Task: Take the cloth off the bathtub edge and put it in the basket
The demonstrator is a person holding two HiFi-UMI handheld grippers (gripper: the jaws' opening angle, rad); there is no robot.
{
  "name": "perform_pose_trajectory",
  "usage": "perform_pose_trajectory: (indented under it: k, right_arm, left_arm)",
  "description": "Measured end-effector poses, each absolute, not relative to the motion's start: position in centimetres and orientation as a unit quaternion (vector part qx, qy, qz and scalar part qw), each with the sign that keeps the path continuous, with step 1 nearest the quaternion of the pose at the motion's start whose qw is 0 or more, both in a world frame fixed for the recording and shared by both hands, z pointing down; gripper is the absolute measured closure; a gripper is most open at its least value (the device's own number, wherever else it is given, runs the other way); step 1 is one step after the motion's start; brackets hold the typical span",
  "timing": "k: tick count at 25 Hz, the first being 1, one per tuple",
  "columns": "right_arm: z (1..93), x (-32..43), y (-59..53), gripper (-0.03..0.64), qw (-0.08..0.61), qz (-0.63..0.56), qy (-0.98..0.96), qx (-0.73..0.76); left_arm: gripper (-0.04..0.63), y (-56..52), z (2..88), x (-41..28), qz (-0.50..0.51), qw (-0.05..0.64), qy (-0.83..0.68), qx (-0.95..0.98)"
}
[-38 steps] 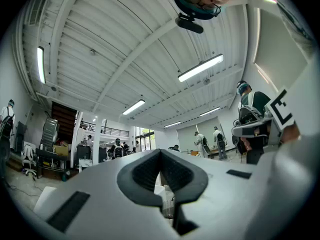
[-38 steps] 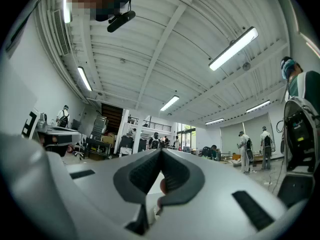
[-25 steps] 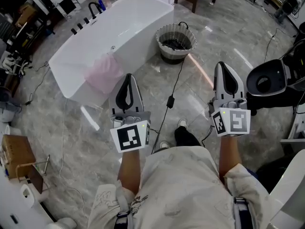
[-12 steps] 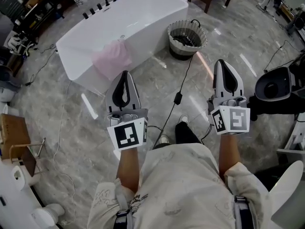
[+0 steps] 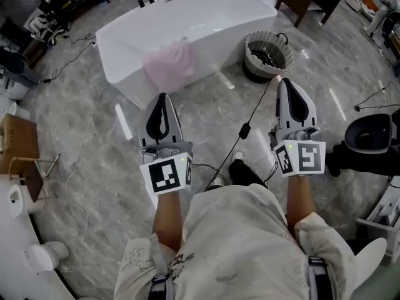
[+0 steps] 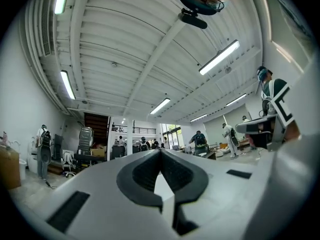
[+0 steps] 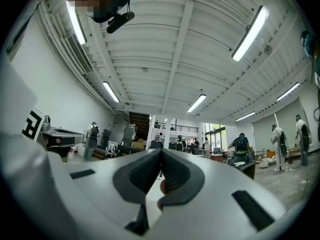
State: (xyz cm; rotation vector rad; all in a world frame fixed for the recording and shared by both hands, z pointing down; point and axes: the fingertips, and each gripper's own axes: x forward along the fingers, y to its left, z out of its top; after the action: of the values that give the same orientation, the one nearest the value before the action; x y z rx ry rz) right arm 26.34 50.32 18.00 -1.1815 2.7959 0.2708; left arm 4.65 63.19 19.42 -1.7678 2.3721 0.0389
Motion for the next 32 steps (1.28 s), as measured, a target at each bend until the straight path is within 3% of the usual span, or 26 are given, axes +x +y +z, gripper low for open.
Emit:
perform_pose_trajectory:
  k: [11,32]
  right_arm:
    - [20.9,18.7,45.0,0.628,0.046,0.070,0.942,-0.324]
    - [24.3,9.5,23.0,0.629,0.045,-0.013,0.966,-0.254]
  left_arm:
    - [0.595,60.5,21.2,-1.0,-0.022,0.081,0.835,-0.544]
    - [0.595,41.7,22.0,-7.4,-0.081,0.051,0.869,-0.486]
